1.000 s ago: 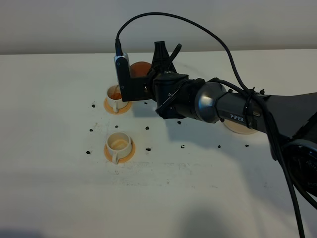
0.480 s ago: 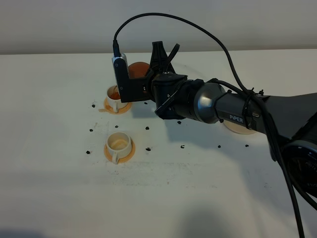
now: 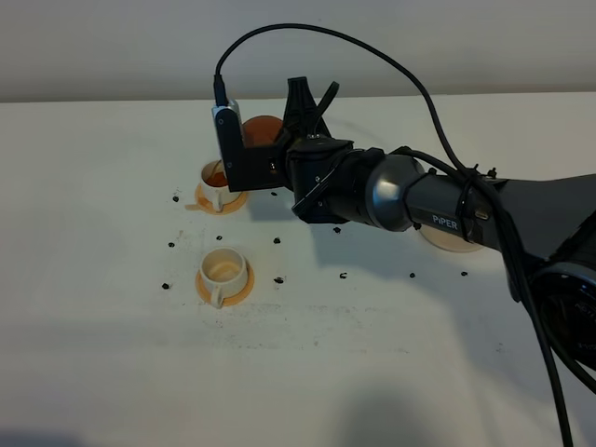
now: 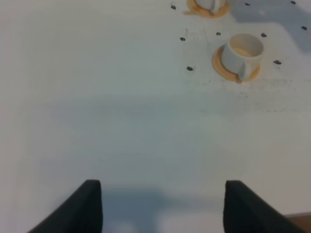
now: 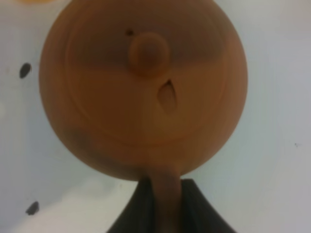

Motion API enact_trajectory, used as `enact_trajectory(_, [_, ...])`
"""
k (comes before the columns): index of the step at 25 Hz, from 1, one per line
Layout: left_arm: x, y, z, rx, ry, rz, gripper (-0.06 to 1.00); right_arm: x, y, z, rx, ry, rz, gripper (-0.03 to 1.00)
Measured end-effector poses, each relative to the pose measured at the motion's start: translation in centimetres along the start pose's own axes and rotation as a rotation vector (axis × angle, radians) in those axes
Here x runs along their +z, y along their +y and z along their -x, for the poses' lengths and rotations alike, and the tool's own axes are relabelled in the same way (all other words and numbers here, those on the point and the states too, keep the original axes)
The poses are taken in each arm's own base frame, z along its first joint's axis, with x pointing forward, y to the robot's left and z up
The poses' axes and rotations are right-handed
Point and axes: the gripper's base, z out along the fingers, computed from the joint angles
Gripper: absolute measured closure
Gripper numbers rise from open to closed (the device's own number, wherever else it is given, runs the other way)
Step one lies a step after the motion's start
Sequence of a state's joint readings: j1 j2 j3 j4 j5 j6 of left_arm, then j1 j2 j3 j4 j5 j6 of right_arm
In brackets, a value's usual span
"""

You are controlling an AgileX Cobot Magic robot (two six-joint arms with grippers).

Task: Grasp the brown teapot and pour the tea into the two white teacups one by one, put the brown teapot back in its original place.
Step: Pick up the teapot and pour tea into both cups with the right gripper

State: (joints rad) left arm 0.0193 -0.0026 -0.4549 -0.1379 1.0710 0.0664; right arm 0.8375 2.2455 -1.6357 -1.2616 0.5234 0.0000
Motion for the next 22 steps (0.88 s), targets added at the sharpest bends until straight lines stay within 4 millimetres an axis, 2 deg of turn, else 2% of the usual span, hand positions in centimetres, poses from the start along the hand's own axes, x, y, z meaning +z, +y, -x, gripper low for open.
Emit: enact_trajectory(22, [0.00,0.00,0.00,-0.001,0.000,0.000,0.43,0.10,-0.15,-0.39,-0.013,0.023,-0.009,0.88])
